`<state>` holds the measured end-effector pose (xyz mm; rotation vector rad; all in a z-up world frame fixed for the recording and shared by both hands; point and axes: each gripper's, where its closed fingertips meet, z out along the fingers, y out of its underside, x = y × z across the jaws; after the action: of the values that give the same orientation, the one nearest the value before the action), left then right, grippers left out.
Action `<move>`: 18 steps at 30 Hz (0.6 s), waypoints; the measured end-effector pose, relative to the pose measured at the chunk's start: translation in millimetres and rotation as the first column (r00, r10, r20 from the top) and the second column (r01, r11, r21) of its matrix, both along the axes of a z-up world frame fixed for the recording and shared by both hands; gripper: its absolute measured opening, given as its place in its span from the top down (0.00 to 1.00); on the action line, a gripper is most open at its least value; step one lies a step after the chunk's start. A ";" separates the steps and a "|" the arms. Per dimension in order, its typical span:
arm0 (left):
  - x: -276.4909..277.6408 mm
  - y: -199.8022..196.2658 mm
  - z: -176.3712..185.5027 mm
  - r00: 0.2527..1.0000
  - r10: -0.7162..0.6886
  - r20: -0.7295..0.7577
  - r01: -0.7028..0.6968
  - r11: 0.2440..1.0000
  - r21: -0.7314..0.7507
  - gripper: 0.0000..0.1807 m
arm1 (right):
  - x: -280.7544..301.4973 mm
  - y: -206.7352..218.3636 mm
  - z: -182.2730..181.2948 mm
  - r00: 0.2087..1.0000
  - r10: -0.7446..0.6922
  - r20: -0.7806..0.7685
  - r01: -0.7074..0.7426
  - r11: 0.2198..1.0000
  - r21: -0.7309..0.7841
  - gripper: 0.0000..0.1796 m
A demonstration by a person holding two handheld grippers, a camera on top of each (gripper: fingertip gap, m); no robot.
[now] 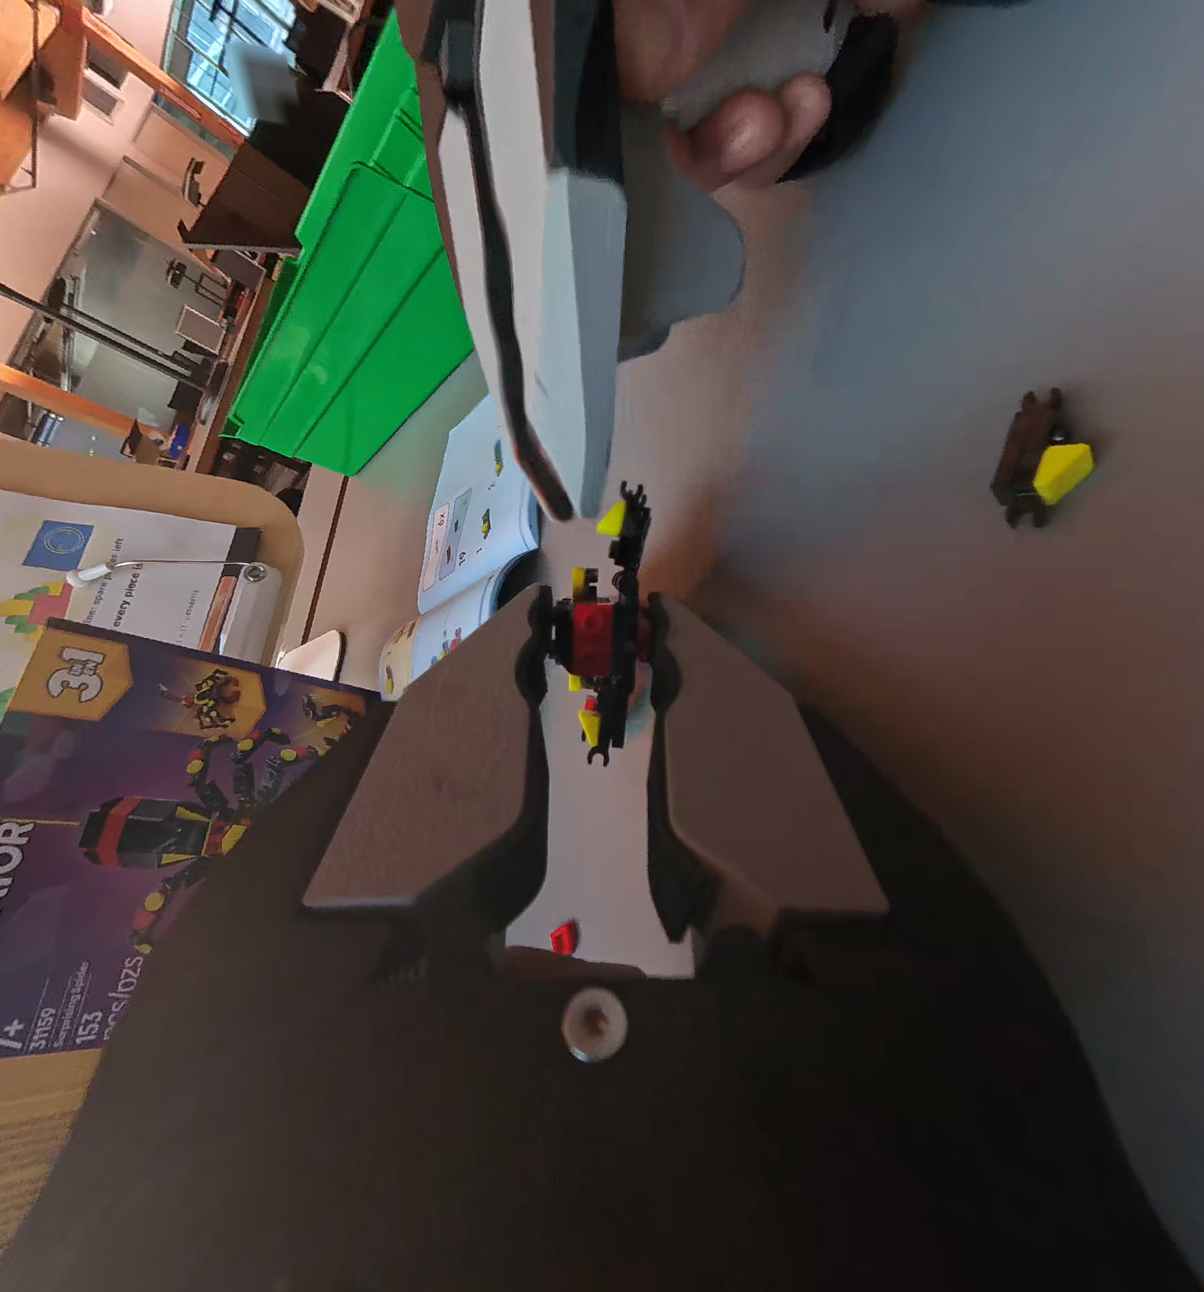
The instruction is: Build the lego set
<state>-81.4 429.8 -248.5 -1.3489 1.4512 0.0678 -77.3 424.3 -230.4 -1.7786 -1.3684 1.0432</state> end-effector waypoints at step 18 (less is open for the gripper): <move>6.7 -23.7 83.6 0.634 0.195 0.748 0.433 0.712 -0.553 0.87 | 14.1 -19.7 72.5 0.927 0.090 -0.364 -0.029 0.985 0.170 0.85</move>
<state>-74.7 406.1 -164.9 -1.5500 0.7865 -1.1717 -63.2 404.6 -157.9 -1.3450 -1.2351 1.1938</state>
